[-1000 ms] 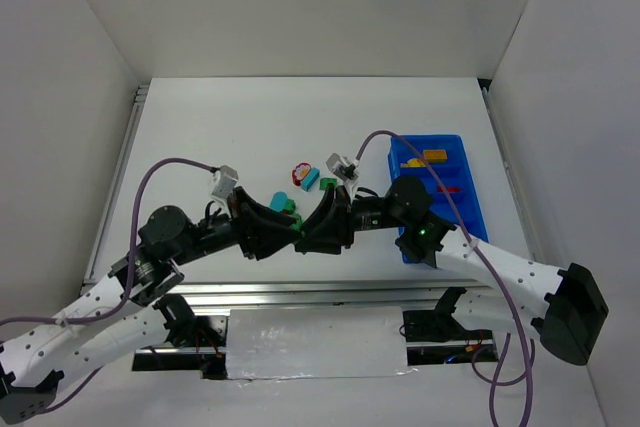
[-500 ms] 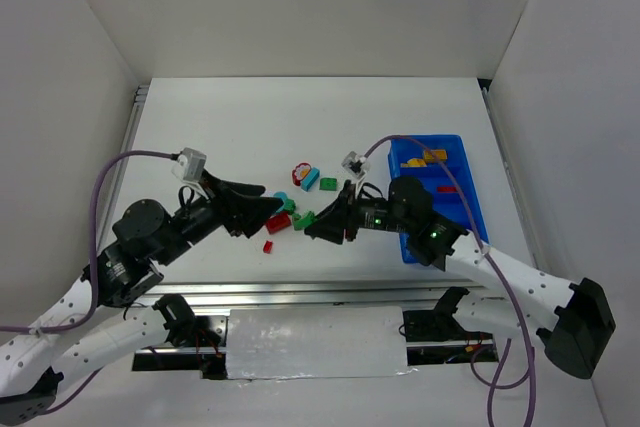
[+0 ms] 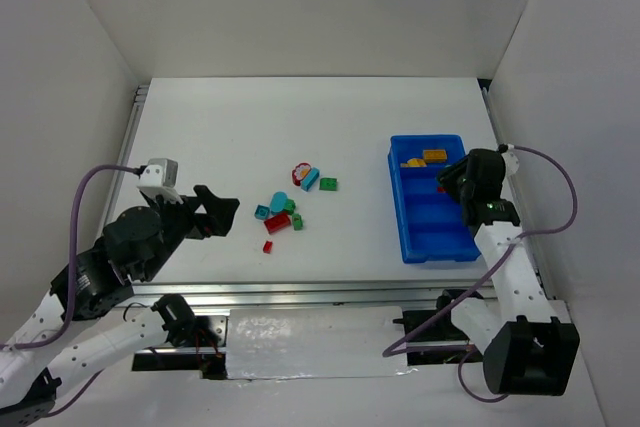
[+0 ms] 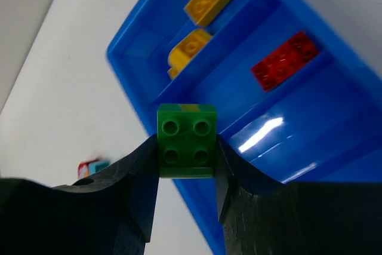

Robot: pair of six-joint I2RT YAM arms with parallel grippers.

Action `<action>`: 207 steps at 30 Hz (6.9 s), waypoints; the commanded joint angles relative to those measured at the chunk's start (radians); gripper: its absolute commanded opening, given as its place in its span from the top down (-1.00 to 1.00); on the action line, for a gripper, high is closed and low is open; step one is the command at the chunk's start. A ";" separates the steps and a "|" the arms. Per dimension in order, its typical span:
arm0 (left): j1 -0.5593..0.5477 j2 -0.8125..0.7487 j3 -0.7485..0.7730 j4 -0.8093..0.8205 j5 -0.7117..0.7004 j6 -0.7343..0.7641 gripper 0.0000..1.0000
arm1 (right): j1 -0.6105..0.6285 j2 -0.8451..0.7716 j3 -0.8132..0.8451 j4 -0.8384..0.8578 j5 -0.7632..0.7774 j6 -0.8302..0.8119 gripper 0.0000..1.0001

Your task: Sort the legos into containers by color

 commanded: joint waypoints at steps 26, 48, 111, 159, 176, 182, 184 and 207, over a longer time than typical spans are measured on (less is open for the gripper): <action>-0.002 -0.051 -0.035 -0.130 -0.108 -0.007 -0.99 | -0.084 0.114 0.110 -0.016 0.018 -0.036 1.00; -0.002 -0.060 -0.040 -0.125 -0.094 -0.010 -0.99 | -0.089 0.152 0.076 -0.042 0.051 0.011 1.00; -0.002 -0.062 -0.021 -0.207 -0.230 -0.092 -0.99 | 0.630 0.951 0.812 -0.332 0.025 -0.359 -0.99; -0.002 -0.066 -0.027 -0.182 -0.189 -0.060 -0.99 | 0.658 0.889 0.612 -0.143 -0.009 -0.281 1.00; -0.003 -0.086 -0.029 -0.179 -0.184 -0.060 -0.99 | 0.293 0.278 0.274 -0.222 0.045 -0.245 1.00; -0.002 -0.088 -0.027 -0.178 -0.178 -0.056 -0.99 | 0.121 0.187 0.121 -0.179 0.082 -0.177 1.00; -0.002 -0.089 -0.029 -0.176 -0.178 -0.056 -0.99 | 0.094 0.190 0.098 -0.150 0.096 -0.157 1.00; -0.002 -0.063 -0.027 -0.182 -0.190 -0.063 -0.99 | 0.443 0.012 0.107 -0.071 -0.084 -0.218 -0.56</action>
